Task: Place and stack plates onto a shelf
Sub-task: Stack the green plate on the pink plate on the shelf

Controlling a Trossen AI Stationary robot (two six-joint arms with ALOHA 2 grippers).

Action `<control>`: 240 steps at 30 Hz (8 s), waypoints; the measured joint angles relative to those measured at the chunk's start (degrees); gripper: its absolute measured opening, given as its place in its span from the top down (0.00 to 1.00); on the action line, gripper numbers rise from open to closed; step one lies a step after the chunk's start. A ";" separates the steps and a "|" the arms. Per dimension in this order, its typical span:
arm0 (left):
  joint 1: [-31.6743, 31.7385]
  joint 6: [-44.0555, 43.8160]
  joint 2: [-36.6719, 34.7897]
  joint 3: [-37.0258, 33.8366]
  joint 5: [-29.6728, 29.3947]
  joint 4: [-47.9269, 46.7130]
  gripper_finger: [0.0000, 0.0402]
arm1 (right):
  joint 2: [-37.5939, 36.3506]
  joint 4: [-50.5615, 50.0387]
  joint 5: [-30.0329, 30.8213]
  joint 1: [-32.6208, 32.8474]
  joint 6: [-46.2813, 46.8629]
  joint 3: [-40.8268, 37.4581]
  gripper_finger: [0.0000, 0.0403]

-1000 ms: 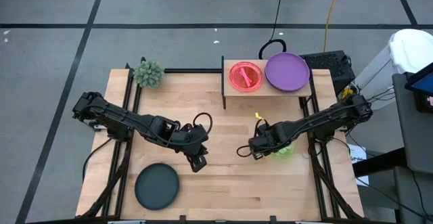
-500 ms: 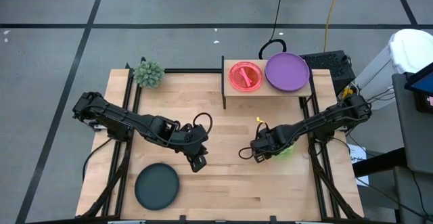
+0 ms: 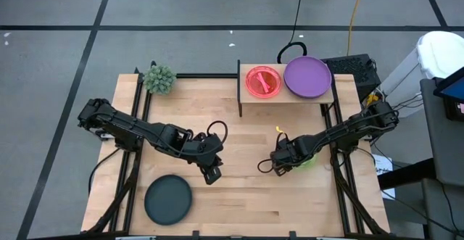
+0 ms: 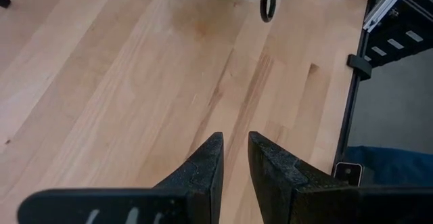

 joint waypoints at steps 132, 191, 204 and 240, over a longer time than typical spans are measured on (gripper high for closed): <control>13.13 46.21 19.61 -0.01 25.80 41.03 0.92 | -30.32 25.47 -1.49 0.46 -37.71 -1.04 1.00; 11.62 57.91 1.49 1.54 20.75 25.46 0.99 | -41.68 11.10 18.27 0.44 -28.98 -1.14 0.78; 14.70 64.46 -0.81 2.14 18.82 27.72 0.99 | -41.48 10.02 18.26 0.42 -29.66 -2.40 0.99; 22.22 109.93 7.84 8.32 -9.10 25.67 0.99 | -41.58 24.30 17.81 0.44 -22.91 -10.90 1.00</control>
